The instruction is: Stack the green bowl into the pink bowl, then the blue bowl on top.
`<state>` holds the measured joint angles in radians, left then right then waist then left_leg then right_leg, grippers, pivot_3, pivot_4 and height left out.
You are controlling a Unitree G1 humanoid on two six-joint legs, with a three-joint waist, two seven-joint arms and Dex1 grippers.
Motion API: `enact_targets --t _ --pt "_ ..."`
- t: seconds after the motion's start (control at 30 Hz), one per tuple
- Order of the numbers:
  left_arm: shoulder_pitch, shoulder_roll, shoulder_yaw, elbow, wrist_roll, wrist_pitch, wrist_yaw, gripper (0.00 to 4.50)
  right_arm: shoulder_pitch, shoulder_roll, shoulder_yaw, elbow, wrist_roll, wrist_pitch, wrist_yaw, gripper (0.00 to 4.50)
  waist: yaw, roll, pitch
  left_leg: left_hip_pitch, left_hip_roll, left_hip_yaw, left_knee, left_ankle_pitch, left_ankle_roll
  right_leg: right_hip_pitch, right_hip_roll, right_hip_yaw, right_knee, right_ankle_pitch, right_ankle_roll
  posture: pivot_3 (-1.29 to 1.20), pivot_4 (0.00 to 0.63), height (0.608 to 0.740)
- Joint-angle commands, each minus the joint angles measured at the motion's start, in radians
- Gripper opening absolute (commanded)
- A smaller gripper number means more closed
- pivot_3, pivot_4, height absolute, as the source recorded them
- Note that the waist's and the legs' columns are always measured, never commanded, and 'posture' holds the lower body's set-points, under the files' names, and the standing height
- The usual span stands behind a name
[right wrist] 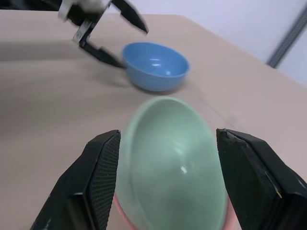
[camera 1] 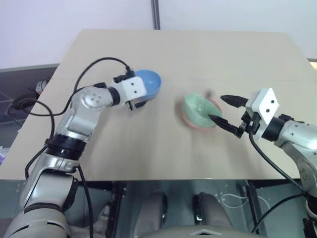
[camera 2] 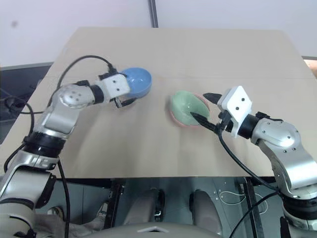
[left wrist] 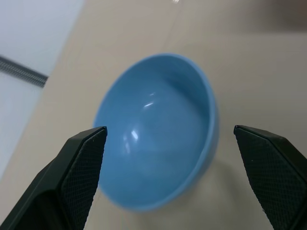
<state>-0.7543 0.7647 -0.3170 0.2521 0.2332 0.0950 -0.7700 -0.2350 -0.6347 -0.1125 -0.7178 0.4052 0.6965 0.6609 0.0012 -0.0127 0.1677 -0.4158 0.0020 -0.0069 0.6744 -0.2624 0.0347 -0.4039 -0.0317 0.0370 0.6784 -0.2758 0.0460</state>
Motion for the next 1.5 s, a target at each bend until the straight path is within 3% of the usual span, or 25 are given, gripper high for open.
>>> enact_targets --t 0.03,0.17,0.3,0.5,0.7,0.87,1.1,1.13,1.23,1.27,1.37,1.5 --pt "-0.044 -0.021 -0.063 0.080 0.096 -0.123 0.011 3.60 0.022 0.001 -0.037 -0.072 0.003 0.012 -0.059 3.65 0.000 0.000 0.000 0.000 0.000 0.000 0.000 0.000 0.000 0.000 0.000 0.000 0.000 0.000 0.000 0.00 0.150 0.740" --pt "-0.086 -0.060 -0.071 0.171 0.115 -0.177 0.006 1.72 0.064 -0.003 -0.067 -0.108 0.009 0.020 -0.096 3.65 -0.003 -0.001 0.000 -0.001 0.000 0.000 0.001 0.000 0.000 0.000 -0.001 0.000 0.000 0.000 0.000 0.00 0.150 0.740" --pt "-0.115 -0.103 -0.027 0.184 0.050 -0.190 -0.028 0.19 0.094 -0.009 -0.091 -0.123 0.008 0.018 -0.117 3.65 -0.003 -0.001 0.001 -0.001 0.000 0.000 0.001 0.000 0.000 0.000 -0.001 0.000 0.000 0.000 0.000 0.00 0.150 0.740" --pt "-0.125 -0.165 0.054 -0.002 -0.173 -0.177 -0.195 0.19 0.162 -0.013 -0.160 -0.145 0.006 0.014 -0.145 3.65 -0.005 -0.001 0.001 -0.002 0.000 0.000 0.003 0.000 0.000 0.000 -0.001 0.000 0.000 0.000 0.000 0.00 0.150 0.740" --pt "-0.165 -0.212 0.029 -0.132 -0.286 -0.147 -0.353 0.19 0.394 0.000 -0.319 -0.247 0.023 0.021 -0.137 3.65 0.007 -0.001 0.000 -0.005 0.000 -0.003 0.008 0.000 0.000 0.001 -0.001 -0.003 0.001 0.000 0.000 0.00 0.150 0.740" --pt "-0.227 -0.254 -0.001 -0.075 -0.315 -0.179 -0.467 0.19 0.667 0.064 -0.505 -0.327 0.124 -0.018 -0.073 3.65 0.012 0.000 0.000 -0.001 0.001 -0.003 0.009 0.000 0.001 0.004 0.001 -0.002 0.002 0.000 0.001 0.00 0.150 0.740" --pt "-0.309 -0.310 -0.017 0.078 -0.331 -0.273 -0.609 0.19 0.830 0.096 -0.602 -0.329 0.266 -0.150 -0.090 3.65 0.000 0.000 0.000 0.003 0.001 -0.002 0.011 0.000 0.001 0.008 0.003 -0.002 0.002 0.000 0.001 0.00 0.150 0.740" --pt "-0.318 -0.320 -0.022 0.097 -0.335 -0.285 -0.636 0.87 0.841 0.094 -0.601 -0.329 0.277 -0.172 -0.094 3.65 -0.002 0.000 0.000 0.003 0.001 -0.003 0.011 0.000 0.001 0.008 0.003 -0.002 0.002 0.000 0.001 0.00 0.150 0.740" --pt "-0.326 -0.346 -0.023 0.132 -0.327 -0.341 -0.646 1.90 0.854 0.074 -0.582 -0.329 0.284 -0.203 -0.112 3.65 -0.007 0.000 0.000 0.002 0.001 -0.003 0.011 0.000 0.001 0.008 0.004 -0.002 0.002 0.000 0.001 0.00 0.150 0.740" --pt "-0.325 -0.352 -0.018 0.138 -0.319 -0.359 -0.633 2.59 0.853 0.066 -0.571 -0.329 0.287 -0.206 -0.118 3.65 -0.008 0.000 0.000 0.002 0.001 -0.003 0.011 0.000 0.001 0.008 0.004 -0.001 0.002 0.000 0.001 0.00 0.150 0.740" --pt "-0.313 -0.351 0.008 0.125 -0.333 -0.359 -0.619 3.96 0.835 0.047 -0.542 -0.329 0.302 -0.207 -0.143 3.65 -0.012 0.000 0.000 0.002 0.001 -0.003 0.011 0.000 0.001 0.008 0.004 -0.001 0.001 0.000 0.001 0.00 0.150 0.740" --pt "-0.253 -0.301 0.115 0.026 -0.427 -0.171 -0.553 3.96 0.746 0.010 -0.442 -0.311 0.301 -0.161 -0.172 3.65 -0.023 0.001 0.000 0.002 0.002 -0.003 0.011 0.000 0.001 0.008 0.004 0.000 0.002 0.000 0.001 0.00 0.150 0.740"
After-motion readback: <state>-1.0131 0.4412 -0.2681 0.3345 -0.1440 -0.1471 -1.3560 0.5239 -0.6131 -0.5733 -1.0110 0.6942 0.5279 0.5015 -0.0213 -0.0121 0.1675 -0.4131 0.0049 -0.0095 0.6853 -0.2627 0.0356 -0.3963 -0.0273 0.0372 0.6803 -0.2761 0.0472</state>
